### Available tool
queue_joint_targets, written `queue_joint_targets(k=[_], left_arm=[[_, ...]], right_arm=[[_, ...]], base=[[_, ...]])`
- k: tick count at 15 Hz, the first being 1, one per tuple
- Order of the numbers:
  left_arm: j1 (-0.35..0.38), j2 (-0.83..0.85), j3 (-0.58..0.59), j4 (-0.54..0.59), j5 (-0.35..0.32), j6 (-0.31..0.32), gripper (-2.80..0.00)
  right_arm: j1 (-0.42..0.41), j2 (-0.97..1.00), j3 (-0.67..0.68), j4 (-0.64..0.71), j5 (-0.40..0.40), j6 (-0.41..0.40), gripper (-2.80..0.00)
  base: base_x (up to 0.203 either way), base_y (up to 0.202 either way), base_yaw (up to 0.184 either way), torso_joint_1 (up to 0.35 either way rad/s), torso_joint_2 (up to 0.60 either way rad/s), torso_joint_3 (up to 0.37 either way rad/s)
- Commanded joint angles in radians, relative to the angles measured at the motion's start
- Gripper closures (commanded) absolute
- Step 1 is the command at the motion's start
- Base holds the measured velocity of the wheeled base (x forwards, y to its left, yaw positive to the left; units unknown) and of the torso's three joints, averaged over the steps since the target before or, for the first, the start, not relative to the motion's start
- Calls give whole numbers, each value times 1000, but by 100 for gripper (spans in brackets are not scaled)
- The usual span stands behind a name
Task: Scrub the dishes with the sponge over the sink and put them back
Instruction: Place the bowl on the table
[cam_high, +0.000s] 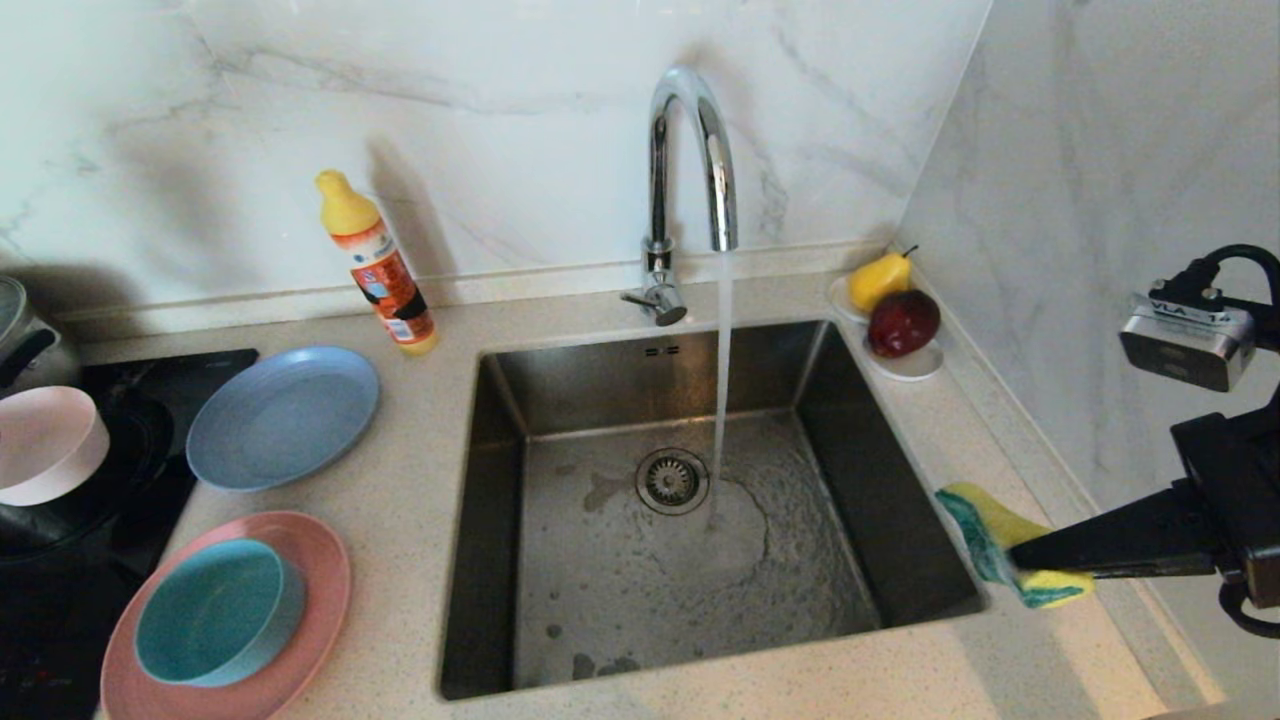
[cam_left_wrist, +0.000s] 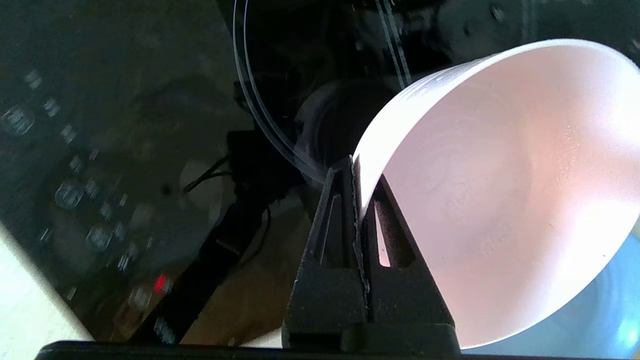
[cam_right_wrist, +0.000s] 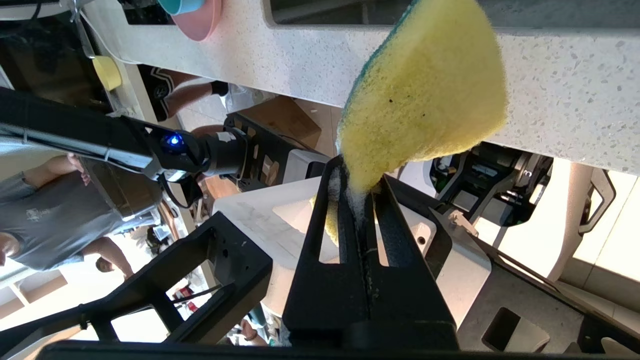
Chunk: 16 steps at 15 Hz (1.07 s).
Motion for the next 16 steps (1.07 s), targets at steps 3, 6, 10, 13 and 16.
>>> queue_joint_targets(k=[3,6,10,13,16], left_arm=[[1,115,-70,-2,-18,-6,0],[1,152,-112,1,-46,-8,0],[1,168,-128,7,-45,-11,0],[1,181,-135,7,-47,-6,-280],[1,158,-137,7,-68,-6,-280]], right_arm=[[0,3,9,4,4,4,0],[0,4,9,4,4,4,0],[0,4,9,4,4,4,0],[2,1,10,5,4,4,0],[1,2,13,5,4,4,0]], base=[[0,0,0,0,0,0],[0,0,0,0,0,0],[0,0,0,0,0,0],[0,0,0,0,0,0],[0,0,0,0,0,0]])
